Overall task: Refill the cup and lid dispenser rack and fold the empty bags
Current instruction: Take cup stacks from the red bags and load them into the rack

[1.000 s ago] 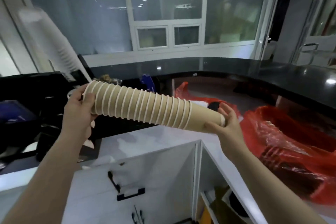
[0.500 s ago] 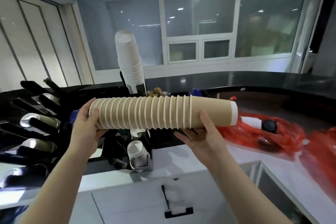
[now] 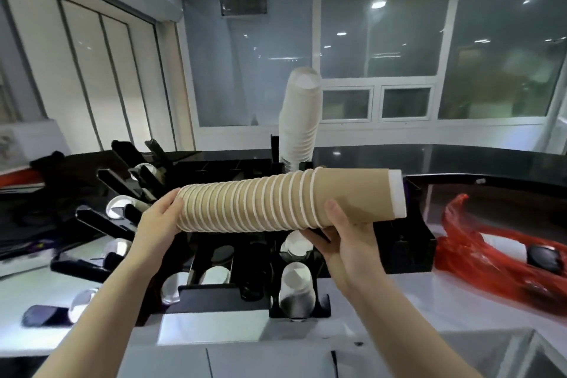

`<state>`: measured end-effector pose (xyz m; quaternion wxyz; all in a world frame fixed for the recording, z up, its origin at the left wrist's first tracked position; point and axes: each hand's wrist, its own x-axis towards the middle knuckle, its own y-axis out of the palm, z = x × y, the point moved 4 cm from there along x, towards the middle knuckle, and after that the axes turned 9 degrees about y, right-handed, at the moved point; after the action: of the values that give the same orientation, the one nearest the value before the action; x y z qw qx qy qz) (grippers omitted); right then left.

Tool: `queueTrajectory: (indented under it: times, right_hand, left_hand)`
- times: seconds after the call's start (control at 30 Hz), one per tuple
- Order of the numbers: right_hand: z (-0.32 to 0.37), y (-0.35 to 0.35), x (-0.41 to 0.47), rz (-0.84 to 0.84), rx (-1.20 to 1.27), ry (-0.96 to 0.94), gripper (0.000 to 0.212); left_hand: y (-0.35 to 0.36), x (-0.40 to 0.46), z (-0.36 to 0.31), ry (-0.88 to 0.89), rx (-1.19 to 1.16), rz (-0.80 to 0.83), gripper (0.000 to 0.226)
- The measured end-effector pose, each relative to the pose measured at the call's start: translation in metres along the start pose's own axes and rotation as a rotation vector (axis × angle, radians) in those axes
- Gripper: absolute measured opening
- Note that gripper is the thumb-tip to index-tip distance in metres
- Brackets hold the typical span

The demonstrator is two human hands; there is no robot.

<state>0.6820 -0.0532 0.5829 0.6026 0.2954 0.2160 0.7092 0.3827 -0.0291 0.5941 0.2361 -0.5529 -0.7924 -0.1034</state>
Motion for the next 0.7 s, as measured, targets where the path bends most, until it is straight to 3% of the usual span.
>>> queueTrajectory:
  times: [0.2,0.33,0.47,0.57,0.7]
  right_hand:
    - [-0.016,0.062,0.039,0.119,-0.106,-0.074,0.076]
    - [-0.020,0.100,0.059,0.186,-0.196,-0.150,0.069]
    - [-0.018,0.151,0.079,0.248,-0.382,-0.278,0.064]
    - [-0.022,0.193,0.098,0.229,-0.475,-0.361,0.078]
    - [-0.043,0.250,0.121,0.221,-0.544,-0.488,0.080]
  left_hand:
    - [-0.042,0.049,0.015,-0.095,0.091,-0.066,0.027]
    - [-0.071,0.079,0.017,-0.117,0.153,-0.048,0.031]
    - [-0.098,0.104,0.013,-0.140,0.008,-0.078,0.033]
    - [-0.123,0.135,0.017,-0.139,-0.052,-0.065,0.035]
    - [-0.163,0.183,0.032,-0.183,-0.039,-0.119,0.031]
